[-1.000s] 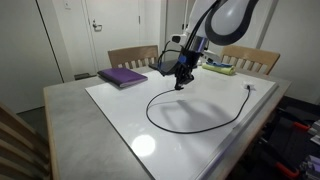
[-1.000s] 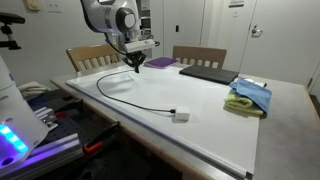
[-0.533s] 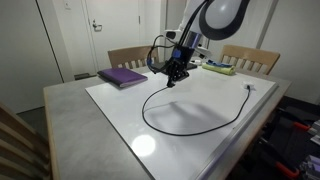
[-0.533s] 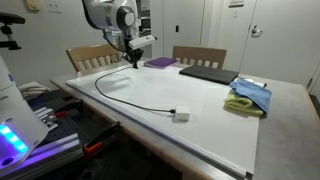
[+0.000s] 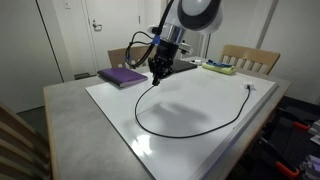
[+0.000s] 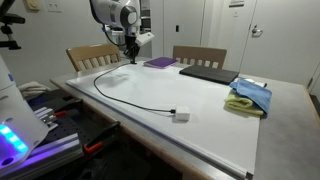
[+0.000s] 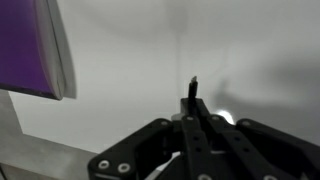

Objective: Move the ends of the charger to the opposite sides

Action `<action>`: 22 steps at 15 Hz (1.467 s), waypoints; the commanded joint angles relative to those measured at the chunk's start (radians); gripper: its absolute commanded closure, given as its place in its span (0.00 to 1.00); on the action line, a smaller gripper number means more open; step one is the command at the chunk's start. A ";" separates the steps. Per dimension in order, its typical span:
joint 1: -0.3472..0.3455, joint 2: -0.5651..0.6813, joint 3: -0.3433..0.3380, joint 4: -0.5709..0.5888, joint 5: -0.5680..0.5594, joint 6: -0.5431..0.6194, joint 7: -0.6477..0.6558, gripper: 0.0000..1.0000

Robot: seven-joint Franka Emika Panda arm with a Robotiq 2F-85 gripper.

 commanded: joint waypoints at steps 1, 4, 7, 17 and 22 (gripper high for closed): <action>0.046 -0.010 -0.039 0.000 0.051 0.004 -0.033 0.94; 0.047 -0.011 -0.045 -0.001 0.051 0.004 -0.033 0.94; 0.047 -0.012 -0.045 -0.002 0.051 0.004 -0.033 0.94; 0.161 0.138 -0.005 0.282 0.037 -0.239 -0.495 0.99; 0.240 0.121 -0.057 0.284 0.085 -0.237 -0.524 0.94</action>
